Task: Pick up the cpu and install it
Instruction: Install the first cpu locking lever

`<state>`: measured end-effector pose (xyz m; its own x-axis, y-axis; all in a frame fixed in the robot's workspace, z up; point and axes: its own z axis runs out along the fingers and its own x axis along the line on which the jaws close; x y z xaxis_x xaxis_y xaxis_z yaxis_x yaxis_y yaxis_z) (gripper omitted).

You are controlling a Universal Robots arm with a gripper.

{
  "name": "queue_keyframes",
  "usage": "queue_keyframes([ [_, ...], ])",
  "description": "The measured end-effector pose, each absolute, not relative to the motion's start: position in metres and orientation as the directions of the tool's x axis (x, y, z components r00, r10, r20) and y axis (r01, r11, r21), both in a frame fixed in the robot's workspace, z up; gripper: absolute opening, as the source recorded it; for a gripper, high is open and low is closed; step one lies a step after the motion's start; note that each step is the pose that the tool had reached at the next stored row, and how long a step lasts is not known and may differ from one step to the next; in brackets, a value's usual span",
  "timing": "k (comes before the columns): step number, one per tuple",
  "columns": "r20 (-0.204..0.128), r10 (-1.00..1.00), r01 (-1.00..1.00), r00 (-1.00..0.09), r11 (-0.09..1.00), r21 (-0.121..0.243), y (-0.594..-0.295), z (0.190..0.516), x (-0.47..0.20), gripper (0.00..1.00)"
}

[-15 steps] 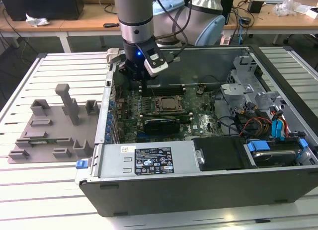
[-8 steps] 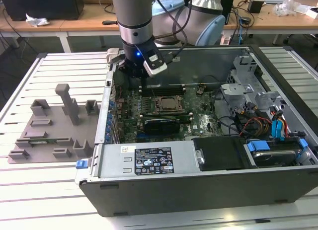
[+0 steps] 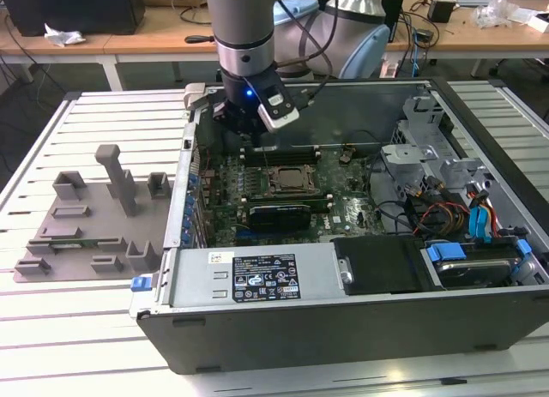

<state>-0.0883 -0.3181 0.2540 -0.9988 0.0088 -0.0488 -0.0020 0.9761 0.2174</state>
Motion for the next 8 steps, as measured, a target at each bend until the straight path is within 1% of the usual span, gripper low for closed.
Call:
queue_keyframes([
  [8,-0.049,0.009,-0.002,-0.999,0.976,0.217,-0.318,0.254,-0.062,0.11],
])
